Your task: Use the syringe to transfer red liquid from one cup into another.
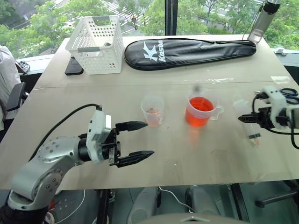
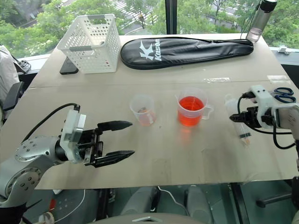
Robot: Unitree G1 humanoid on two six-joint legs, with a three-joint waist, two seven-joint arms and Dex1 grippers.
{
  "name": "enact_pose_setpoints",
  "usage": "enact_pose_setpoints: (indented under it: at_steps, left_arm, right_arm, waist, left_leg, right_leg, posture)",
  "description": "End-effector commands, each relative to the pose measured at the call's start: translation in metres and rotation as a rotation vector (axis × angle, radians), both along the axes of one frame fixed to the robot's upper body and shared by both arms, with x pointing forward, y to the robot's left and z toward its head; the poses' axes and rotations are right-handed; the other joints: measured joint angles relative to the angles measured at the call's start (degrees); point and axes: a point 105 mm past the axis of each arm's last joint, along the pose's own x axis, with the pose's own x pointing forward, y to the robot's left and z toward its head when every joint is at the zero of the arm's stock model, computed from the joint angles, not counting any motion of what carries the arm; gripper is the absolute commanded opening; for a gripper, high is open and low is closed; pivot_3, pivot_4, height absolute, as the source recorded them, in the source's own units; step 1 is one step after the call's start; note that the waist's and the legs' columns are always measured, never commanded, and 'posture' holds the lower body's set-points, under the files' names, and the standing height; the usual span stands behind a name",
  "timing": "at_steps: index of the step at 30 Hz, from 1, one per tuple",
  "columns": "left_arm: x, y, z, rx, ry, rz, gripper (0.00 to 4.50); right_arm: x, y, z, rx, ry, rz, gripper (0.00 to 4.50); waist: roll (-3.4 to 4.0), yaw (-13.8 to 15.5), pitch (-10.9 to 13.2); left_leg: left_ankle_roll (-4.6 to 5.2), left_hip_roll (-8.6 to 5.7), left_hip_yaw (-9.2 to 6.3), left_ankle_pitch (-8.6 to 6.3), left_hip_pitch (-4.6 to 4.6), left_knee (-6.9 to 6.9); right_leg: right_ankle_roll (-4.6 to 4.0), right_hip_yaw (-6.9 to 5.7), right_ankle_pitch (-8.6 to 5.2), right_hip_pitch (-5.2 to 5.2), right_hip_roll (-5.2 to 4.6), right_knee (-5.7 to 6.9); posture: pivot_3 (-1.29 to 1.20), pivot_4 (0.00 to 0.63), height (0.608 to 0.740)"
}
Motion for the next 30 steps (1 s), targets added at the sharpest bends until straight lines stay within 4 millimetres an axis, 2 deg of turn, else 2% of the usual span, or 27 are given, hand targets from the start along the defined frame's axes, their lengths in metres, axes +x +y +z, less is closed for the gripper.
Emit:
enact_pose_setpoints:
  at_steps: [1, 5, 9, 13, 16, 19, 24, 30]
  left_arm:
    - [0.007, -0.001, 0.012, -0.059, 0.015, 0.004, 4.50]
    - [0.022, 0.003, 0.026, -0.085, 0.008, 0.039, 4.50]
    - [0.045, 0.008, 0.044, -0.099, -0.037, 0.116, 4.50]
    - [0.060, 0.007, 0.065, -0.122, -0.078, 0.149, 4.50]
    - [0.068, 0.004, 0.076, -0.147, -0.088, 0.168, 4.50]
    - [0.077, -0.005, 0.083, -0.153, -0.106, 0.190, 4.50]
    - [0.085, -0.016, 0.089, -0.161, -0.101, 0.184, 4.50]
    - [0.093, -0.019, 0.090, -0.159, -0.105, 0.190, 4.50]
  right_arm:
    - [-0.013, 0.023, 0.068, 0.063, -0.363, 0.062, 1.43]
    - [-0.017, 0.054, 0.104, 0.145, -0.584, 0.087, 1.43]
    - [-0.004, 0.082, 0.122, 0.109, -0.752, 0.008, 1.43]
    - [0.007, 0.111, 0.119, 0.067, -0.847, -0.081, 1.43]
    - [0.013, 0.126, 0.108, 0.107, -0.874, -0.168, 1.43]
    - [0.013, 0.144, 0.104, 0.156, -0.902, -0.180, 1.43]
    - [0.010, 0.153, 0.107, 0.230, -0.923, -0.181, 1.43]
    - [0.010, 0.144, 0.115, 0.210, -0.977, -0.209, 1.43]
  waist:
    - [0.03, -1.0, 0.0]
    - [0.03, -1.6, 0.0]
    - [0.02, -1.3, 0.0]
    - [-0.02, -1.3, 0.0]
    - [-0.07, -1.6, 0.0]
    - [-0.09, -2.5, -0.1]
    - [-0.10, -3.6, -0.1]
    - [-0.11, -3.8, -0.1]
  left_leg:
    - [0.00, 0.00, 0.06, 0.00, 0.03, 0.01]
    - [0.01, 0.01, 0.13, 0.00, 0.30, 0.05]
    - [-0.02, 0.00, 0.06, 0.03, 0.30, 0.08]
    - [-0.09, -0.02, 0.07, 0.06, 0.18, 0.10]
    - [-0.11, -0.04, 0.11, 0.07, 0.00, 0.09]
    - [-0.16, -0.05, 0.12, 0.10, -0.27, 0.12]
    - [-0.34, -0.04, 0.16, 0.22, -0.25, 0.19]
    - [-0.38, -0.03, 0.18, 0.25, -0.09, 0.12]
  right_leg:
    - [0.01, 0.04, 0.00, 0.02, 0.00, 0.06]
    - [0.01, 0.13, 0.02, 0.20, 0.02, 0.13]
    - [-0.01, 0.04, 0.05, 0.17, 0.04, 0.24]
    - [-0.01, 0.06, 0.05, -0.06, 0.02, 0.31]
    - [-0.01, 0.10, 0.05, -0.35, -0.01, 0.45]
    - [-0.01, 0.07, 0.05, -0.74, -0.02, 0.68]
    - [-0.02, 0.10, 0.05, -0.81, 0.01, 0.87]
    - [-0.03, 0.13, 0.06, -0.74, 0.06, 0.94]
  posture:
    - [0.00, 0.150, 0.740]
    - [0.00, 0.150, 0.740]
    - [0.00, 0.150, 0.740]
    - [0.00, 0.150, 0.740]
    - [0.00, 0.150, 0.740]
    - [0.00, 0.150, 0.740]
    - [0.00, 0.150, 0.740]
    - [0.00, 0.150, 0.740]
